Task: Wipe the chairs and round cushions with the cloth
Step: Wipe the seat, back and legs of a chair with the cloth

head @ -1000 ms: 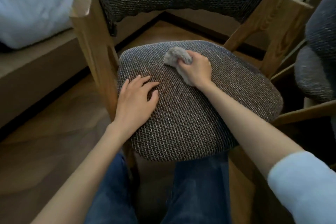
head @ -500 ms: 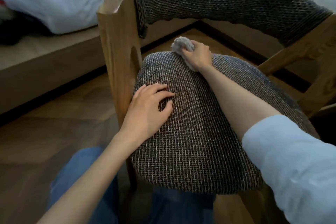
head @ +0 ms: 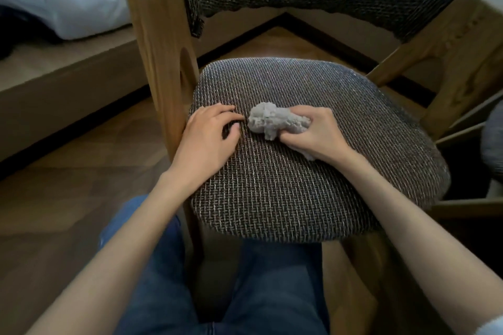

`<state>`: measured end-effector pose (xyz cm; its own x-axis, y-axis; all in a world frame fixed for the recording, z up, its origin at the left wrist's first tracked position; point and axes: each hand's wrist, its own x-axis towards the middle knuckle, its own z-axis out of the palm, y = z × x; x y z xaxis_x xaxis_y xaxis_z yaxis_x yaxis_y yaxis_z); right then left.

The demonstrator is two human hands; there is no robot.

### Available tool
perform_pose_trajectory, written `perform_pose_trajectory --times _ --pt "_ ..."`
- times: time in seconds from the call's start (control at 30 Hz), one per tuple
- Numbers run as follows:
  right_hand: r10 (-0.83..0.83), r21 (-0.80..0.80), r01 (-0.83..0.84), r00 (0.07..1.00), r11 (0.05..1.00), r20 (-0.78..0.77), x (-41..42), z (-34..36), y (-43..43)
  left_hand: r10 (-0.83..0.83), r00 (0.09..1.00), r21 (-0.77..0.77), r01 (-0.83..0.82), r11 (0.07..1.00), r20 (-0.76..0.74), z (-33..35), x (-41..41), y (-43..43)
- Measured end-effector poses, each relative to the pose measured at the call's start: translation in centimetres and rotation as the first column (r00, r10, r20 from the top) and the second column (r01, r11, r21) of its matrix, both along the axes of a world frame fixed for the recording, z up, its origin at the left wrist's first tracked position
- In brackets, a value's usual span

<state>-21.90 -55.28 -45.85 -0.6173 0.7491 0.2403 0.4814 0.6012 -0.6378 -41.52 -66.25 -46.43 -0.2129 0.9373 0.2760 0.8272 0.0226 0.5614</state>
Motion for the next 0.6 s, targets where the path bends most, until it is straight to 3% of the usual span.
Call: perform_pose_trajectory --times 0.33,0.47,0.6 --pt "0.060 -0.078 -0.072 0.986 0.994 -0.155 3.9 0.3 -9.1 -0.044 0.999 0.055 0.045 0.998 -0.002 0.0 -0.1 -0.3" --pt "-0.163 -0.060 0.154 0.970 0.986 -0.183 2.2 0.3 -6.3 -0.068 0.997 0.138 0.065 0.988 0.019 0.0 -0.1 -1.8" --pt "-0.316 -0.017 0.317 0.941 0.948 -0.119 -2.2 -0.3 0.2 0.038 0.985 0.381 0.028 0.924 -0.166 0.0 -1.1 -4.3"
